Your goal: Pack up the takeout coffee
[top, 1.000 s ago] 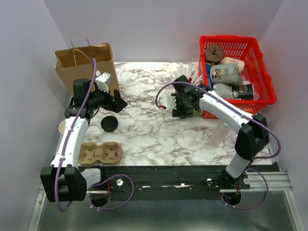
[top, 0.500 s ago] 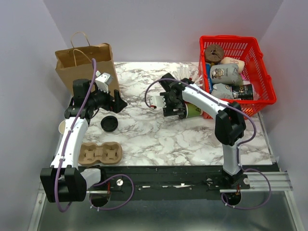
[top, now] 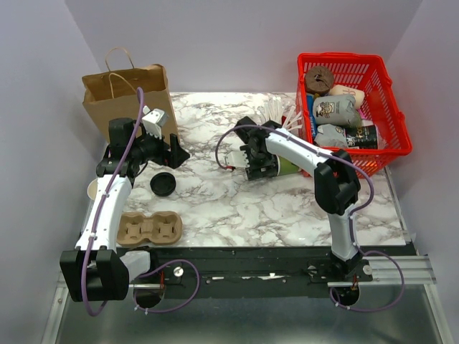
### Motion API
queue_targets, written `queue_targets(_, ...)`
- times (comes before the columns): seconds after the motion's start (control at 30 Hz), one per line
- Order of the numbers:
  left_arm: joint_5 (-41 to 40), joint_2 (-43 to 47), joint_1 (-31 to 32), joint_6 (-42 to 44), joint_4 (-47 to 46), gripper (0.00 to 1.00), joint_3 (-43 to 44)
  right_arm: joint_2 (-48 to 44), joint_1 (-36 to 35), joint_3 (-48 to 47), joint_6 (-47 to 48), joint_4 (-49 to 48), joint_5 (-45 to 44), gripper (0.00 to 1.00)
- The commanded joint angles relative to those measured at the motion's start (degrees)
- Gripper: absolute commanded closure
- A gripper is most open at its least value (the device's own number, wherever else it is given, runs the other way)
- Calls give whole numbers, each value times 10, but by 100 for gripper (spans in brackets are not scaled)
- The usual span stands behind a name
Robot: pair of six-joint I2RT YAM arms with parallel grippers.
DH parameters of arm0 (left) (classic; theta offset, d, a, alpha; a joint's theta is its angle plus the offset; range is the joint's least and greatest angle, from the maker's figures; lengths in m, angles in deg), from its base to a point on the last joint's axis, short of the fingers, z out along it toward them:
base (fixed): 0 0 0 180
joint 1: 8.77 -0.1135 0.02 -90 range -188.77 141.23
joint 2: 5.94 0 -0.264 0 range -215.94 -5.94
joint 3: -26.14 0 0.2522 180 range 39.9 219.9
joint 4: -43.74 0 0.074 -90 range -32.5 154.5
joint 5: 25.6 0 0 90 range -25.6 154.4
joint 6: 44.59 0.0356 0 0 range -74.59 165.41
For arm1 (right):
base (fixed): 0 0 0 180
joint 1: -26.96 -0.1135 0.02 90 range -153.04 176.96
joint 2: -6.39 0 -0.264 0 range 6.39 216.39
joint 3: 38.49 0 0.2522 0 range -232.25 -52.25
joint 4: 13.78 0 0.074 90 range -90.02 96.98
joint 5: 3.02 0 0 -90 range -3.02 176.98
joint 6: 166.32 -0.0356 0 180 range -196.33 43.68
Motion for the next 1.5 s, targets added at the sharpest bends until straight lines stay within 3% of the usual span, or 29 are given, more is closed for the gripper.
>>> queue_targets(0.0,20,1,2,-6,-12,1,-5,19,-3,6,11,-3,-30,10)
queue_targets(0.43,20,7,2,-7,-12,1,-8,70,-3,-30,10,-13,-56,10)
queue_targets(0.83,23,14,2,-13,-23,1,-19,58,-3,4,24,-41,-97,8)
queue_targets(0.93,23,15,2,-14,-25,1,-21,58,-3,13,24,-47,-110,7)
queue_targets(0.97,23,16,2,-14,-25,1,-21,60,-3,12,21,-44,-112,0)
queue_targets(1.1,23,18,2,-15,-26,1,-23,68,-3,9,9,-33,-117,0)
queue_targets(1.47,26,18,1,-14,-32,1,-27,37,-3,18,15,-52,-111,16)
